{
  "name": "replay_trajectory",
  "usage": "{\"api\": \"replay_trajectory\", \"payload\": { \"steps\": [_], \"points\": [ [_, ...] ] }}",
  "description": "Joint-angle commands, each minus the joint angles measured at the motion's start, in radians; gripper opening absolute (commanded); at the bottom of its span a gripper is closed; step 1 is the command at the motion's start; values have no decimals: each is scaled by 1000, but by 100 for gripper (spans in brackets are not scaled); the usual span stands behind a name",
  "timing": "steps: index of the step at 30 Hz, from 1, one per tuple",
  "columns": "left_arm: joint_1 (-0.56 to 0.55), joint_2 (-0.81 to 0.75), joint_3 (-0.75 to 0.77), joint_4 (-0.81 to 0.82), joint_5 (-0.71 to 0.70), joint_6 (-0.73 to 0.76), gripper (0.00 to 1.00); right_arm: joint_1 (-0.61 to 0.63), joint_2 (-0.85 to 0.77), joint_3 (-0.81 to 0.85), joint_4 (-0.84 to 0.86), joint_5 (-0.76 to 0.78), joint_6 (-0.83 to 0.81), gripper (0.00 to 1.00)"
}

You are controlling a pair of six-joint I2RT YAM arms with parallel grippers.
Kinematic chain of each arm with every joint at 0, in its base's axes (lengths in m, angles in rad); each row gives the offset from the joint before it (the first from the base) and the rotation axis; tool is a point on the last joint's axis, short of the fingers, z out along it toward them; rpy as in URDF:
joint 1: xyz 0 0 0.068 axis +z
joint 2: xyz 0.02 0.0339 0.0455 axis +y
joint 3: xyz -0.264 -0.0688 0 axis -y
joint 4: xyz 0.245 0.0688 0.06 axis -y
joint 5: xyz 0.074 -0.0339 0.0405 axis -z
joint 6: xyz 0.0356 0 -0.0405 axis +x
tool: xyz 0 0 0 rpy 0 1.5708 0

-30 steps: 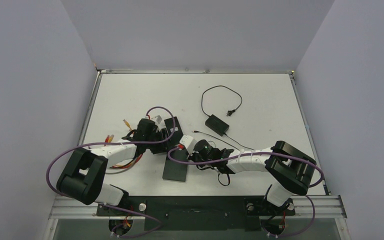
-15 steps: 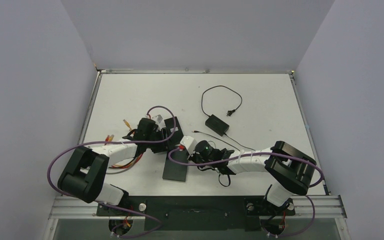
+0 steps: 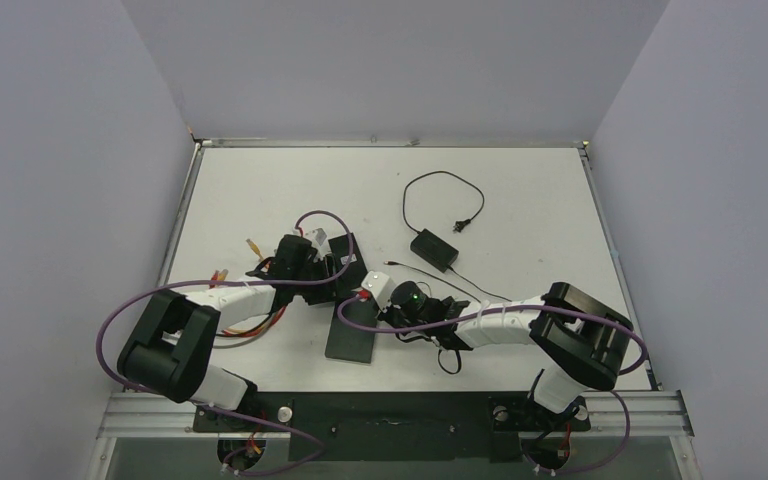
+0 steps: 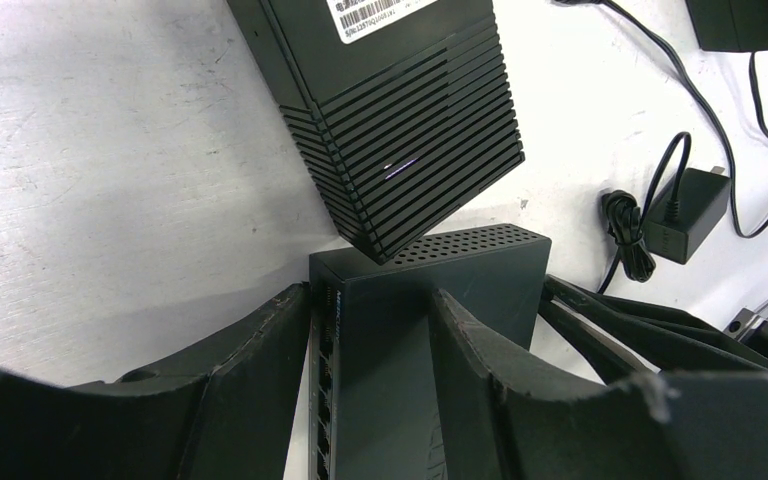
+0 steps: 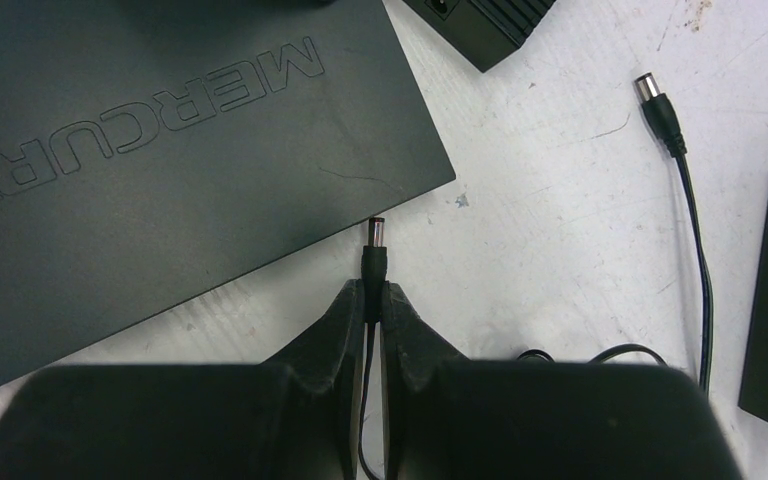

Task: Insert the plug into the switch port
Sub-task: Insert the power into the switch port.

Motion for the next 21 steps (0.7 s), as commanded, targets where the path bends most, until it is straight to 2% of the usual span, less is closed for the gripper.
{"api": "replay_trajectory", "payload": {
  "steps": [1, 21],
  "points": [
    [2, 25, 22, 18, 8, 19, 45, 1, -42, -8, 81, 3, -11, 0],
    [-1, 24, 25, 14, 3, 19, 45, 22, -53, -11, 89, -19, -28, 0]
  ]
}}
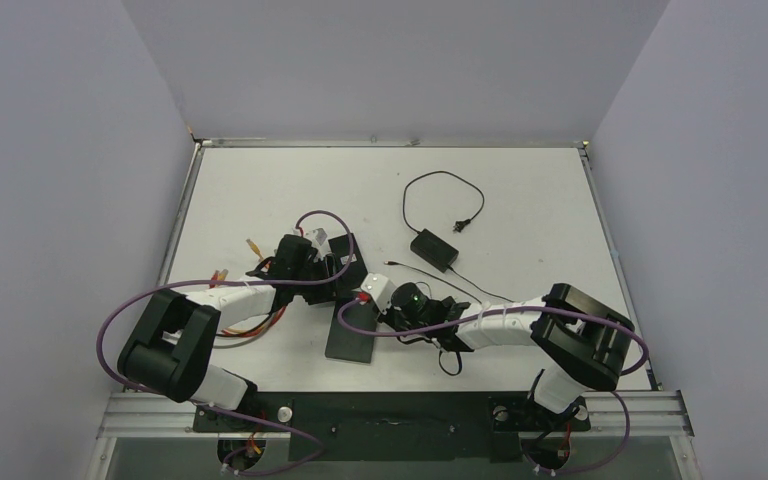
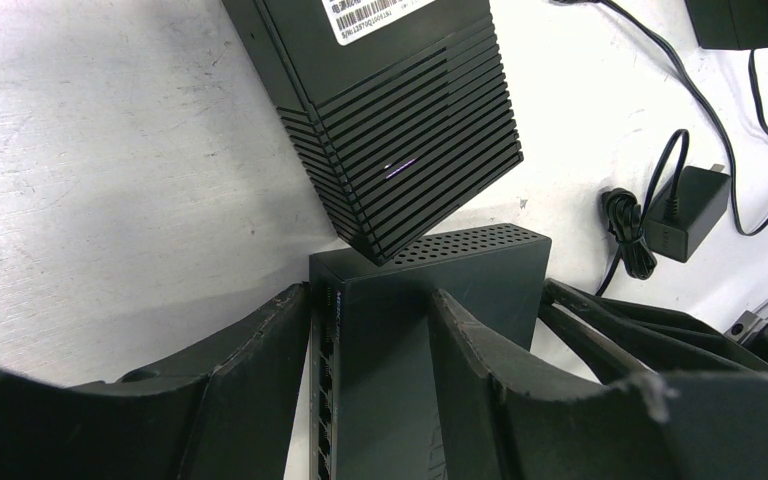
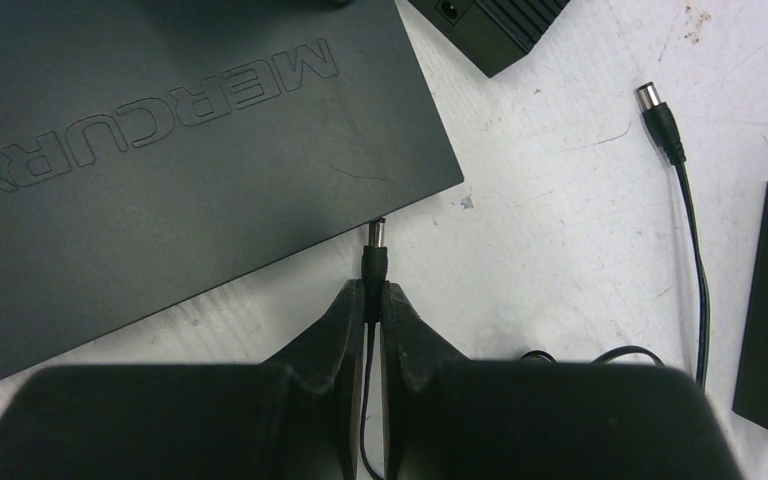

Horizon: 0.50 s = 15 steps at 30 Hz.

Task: Insert the plug into the switch port
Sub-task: Insert the power into the switch port.

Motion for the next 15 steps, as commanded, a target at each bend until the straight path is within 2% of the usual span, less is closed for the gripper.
{"api": "replay_trajectory", "payload": {
  "steps": [1, 15],
  "points": [
    [-2, 21, 23, 9, -2, 13, 45, 17, -46, -1, 77, -18, -8, 0],
    [-12, 27, 23, 8, 12, 21, 45, 23, -47, -7, 88, -24, -26, 0]
  ]
}}
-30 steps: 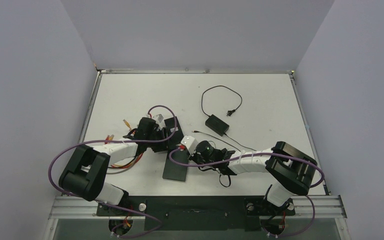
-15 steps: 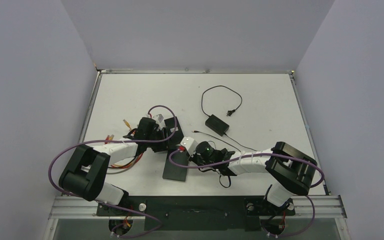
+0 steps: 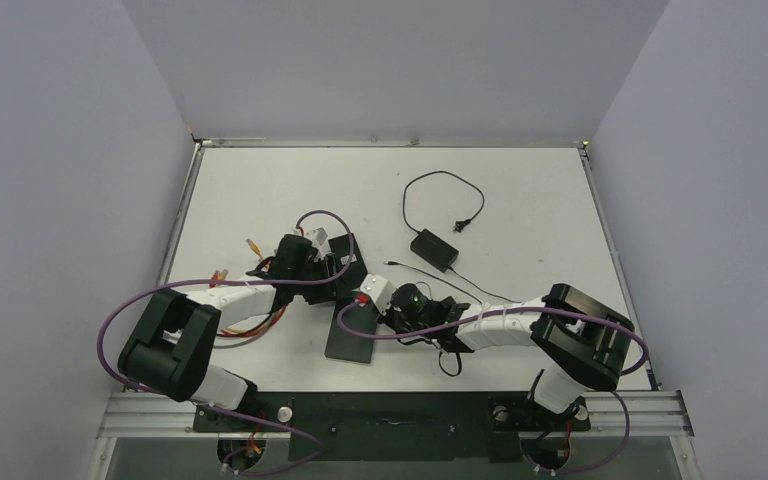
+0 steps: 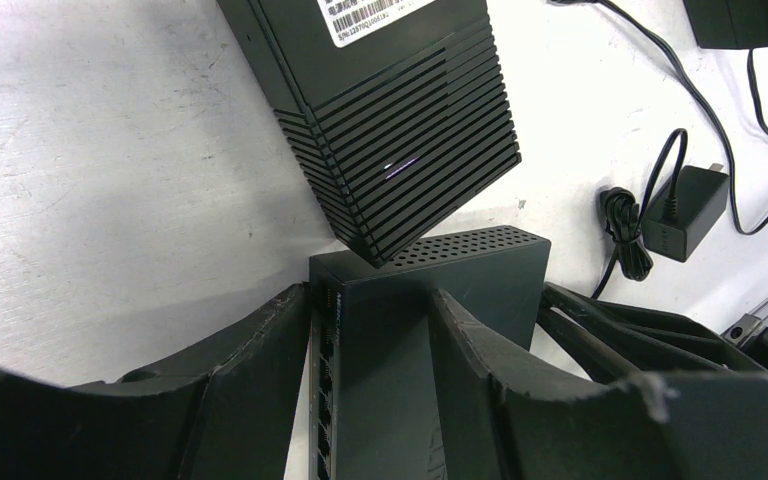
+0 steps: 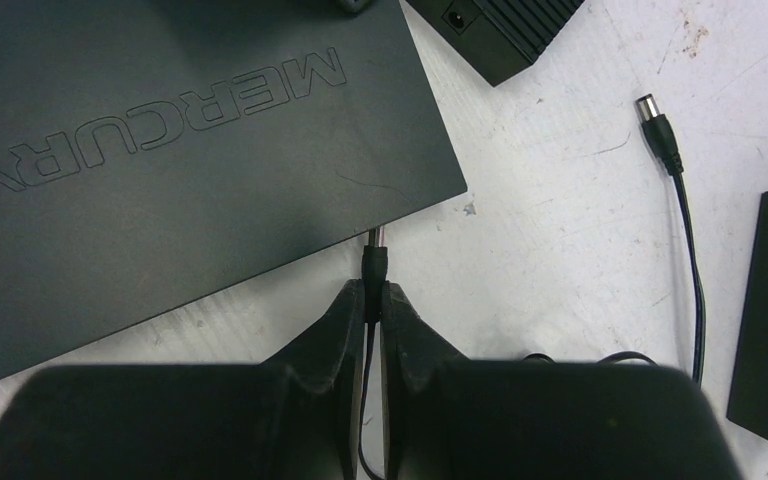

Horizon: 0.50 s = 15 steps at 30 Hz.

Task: Insert the plug into the switch port
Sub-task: Insert the power into the switch port.

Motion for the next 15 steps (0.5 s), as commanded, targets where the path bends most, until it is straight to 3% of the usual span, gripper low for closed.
{"api": "replay_trajectory", "payload": {
  "steps": [1, 15],
  "points": [
    [-16, 26, 22, 7, 14, 23, 44, 14, -48, -5, 70, -28, -13, 0],
    [-88, 15, -14, 25, 49, 40, 41, 14, -91, -32, 44, -84, -57, 0]
  ]
}}
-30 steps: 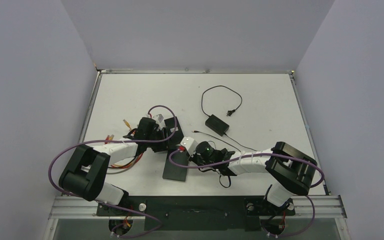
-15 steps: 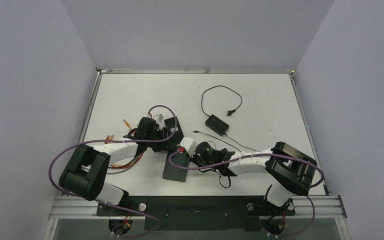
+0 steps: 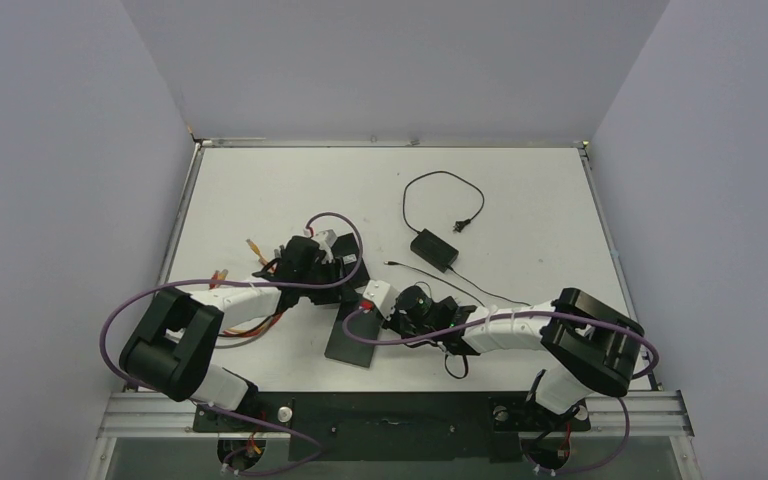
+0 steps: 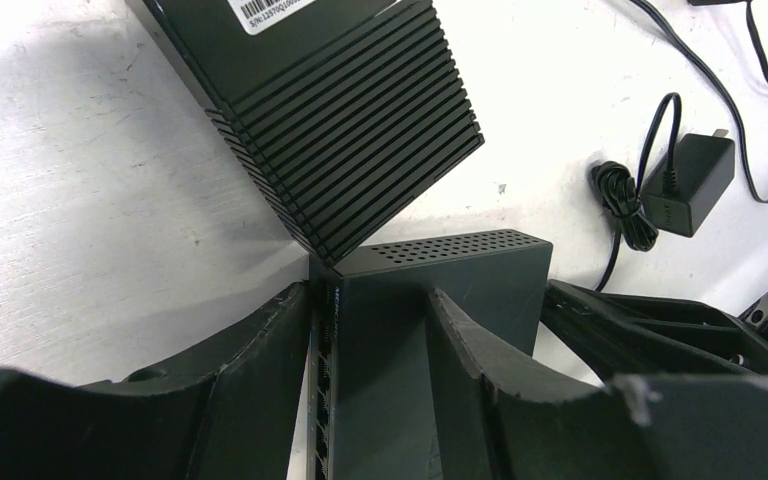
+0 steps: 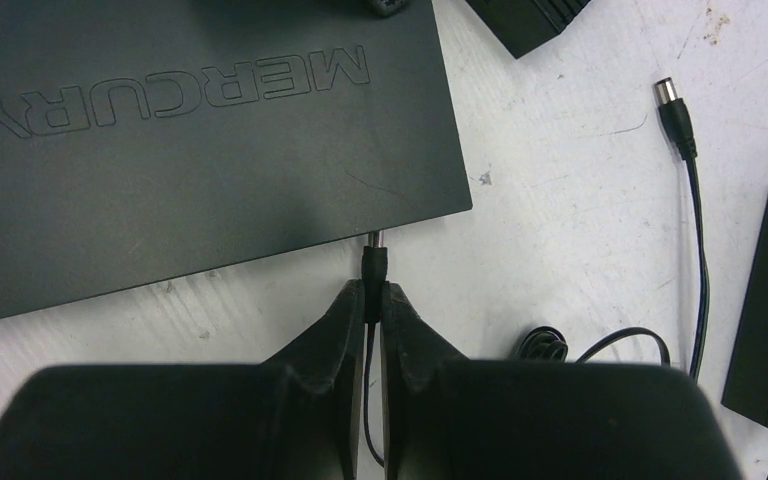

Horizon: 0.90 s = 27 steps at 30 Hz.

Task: Insert the plug into the switch port
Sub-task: Insert the power into the switch port.

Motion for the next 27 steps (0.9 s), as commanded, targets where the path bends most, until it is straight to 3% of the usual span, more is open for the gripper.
{"api": "replay_trajectory", "payload": {
  "steps": [1, 27],
  "points": [
    [-38, 4, -21, 9, 59, 6, 41, 14, -42, 1, 74, -52, -12, 0],
    [-134, -49, -121, 68, 89, -28, 33, 25, -91, -43, 222, 4, 23, 0]
  ]
}}
